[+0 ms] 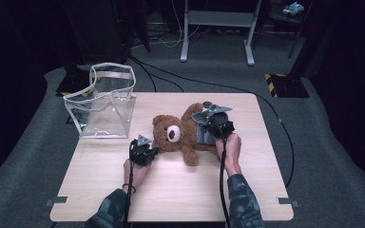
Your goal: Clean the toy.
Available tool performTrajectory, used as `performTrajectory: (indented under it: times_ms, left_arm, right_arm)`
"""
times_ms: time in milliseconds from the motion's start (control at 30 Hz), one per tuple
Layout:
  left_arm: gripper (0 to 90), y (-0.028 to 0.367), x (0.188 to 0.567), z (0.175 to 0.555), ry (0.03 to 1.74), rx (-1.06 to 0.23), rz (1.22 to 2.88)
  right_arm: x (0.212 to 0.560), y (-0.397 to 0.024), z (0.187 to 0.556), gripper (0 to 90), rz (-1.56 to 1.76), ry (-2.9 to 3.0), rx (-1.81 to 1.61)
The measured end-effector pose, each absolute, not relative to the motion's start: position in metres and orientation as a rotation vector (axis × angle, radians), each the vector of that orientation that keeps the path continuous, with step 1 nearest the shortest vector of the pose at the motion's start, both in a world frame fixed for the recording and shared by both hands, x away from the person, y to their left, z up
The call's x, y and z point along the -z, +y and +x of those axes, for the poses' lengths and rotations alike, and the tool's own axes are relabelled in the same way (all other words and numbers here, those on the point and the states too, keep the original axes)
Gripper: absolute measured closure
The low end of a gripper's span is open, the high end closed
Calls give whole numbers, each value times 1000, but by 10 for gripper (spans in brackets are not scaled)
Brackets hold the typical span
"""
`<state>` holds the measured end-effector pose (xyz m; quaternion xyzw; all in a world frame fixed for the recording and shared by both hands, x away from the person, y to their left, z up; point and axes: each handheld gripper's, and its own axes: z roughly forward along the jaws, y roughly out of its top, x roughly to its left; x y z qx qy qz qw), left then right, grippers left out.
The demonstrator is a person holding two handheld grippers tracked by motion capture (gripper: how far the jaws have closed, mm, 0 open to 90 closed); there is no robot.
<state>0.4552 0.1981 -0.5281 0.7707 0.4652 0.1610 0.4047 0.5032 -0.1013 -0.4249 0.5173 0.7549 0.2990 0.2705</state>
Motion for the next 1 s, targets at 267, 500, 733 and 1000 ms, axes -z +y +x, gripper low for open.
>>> performTrajectory:
  times_ms: [267, 500, 733, 1000]
  left_arm:
    - [899, 198, 528, 455, 1174, -406, 1946]
    - [899, 198, 528, 455, 1167, -413, 1953]
    - [899, 198, 528, 455, 1166, -412, 1953]
    - [899, 197, 528, 454, 1173, -418, 1947]
  right_arm:
    - [415, -112, 500, 763, 1418, 2018, -862]
    - [405, -72, 495, 763, 1270, 2120, -908]
    - [423, -92, 503, 769, 1363, 2039, -843]
    - [455, -130, 514, 772, 1531, 2010, -750]
